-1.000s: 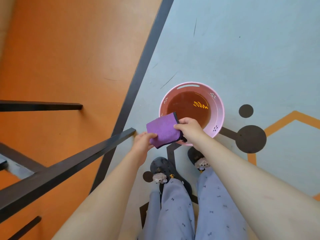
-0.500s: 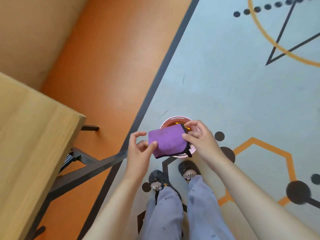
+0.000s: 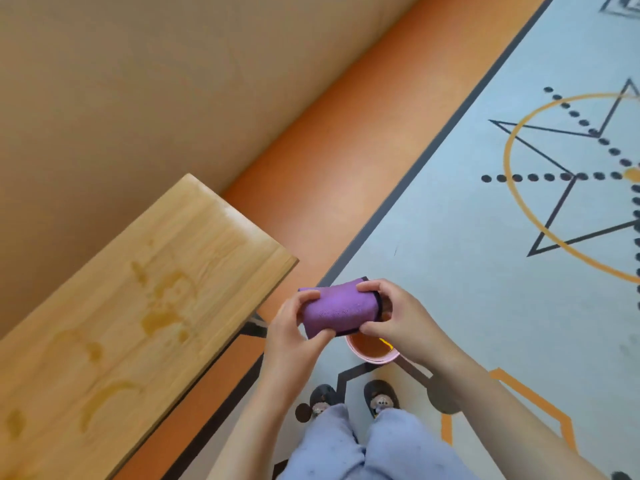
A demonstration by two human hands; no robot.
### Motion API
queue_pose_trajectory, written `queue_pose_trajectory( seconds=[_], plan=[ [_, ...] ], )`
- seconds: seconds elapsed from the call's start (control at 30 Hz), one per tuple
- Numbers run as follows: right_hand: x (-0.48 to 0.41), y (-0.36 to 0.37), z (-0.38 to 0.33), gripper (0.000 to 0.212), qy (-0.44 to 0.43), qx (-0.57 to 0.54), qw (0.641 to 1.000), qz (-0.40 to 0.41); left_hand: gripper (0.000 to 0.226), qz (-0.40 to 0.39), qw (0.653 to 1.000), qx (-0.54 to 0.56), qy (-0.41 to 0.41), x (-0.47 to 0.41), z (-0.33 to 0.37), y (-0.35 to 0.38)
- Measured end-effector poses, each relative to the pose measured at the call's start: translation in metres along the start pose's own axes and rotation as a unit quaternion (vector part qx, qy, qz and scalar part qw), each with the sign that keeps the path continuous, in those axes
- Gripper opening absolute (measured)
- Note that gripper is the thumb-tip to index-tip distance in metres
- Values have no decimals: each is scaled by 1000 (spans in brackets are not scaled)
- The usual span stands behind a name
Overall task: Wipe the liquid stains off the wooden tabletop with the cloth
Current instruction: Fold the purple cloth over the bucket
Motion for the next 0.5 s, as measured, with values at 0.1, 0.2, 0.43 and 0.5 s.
queue_pose_trajectory(
  seconds=[0.1, 0.2, 0.43, 0.5],
  plan=[
    [10, -7, -38, 38, -59, 46, 997, 8, 35, 24, 1000, 5, -3, 22, 7, -26],
    [20, -6, -63, 12, -99, 104, 990, 8, 16, 41, 999, 1, -23, 37, 7, -48],
    [14, 28, -76, 12, -21, -26, 988, -149, 5, -5, 971, 171, -165, 45, -21, -68],
    [13, 38, -82, 13, 4, -77, 979, -188, 14, -6, 952, 239, -189, 46, -26, -69]
  ],
)
Point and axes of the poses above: each hand's wrist, its own x-axis away from the middle knuckle, its own y-axis out of the palm, z = x × y, the point moved 10 cm from there along -x, towards the middle knuckle, and after that the axes turned 9 degrees about x, right-handed, at the moved point
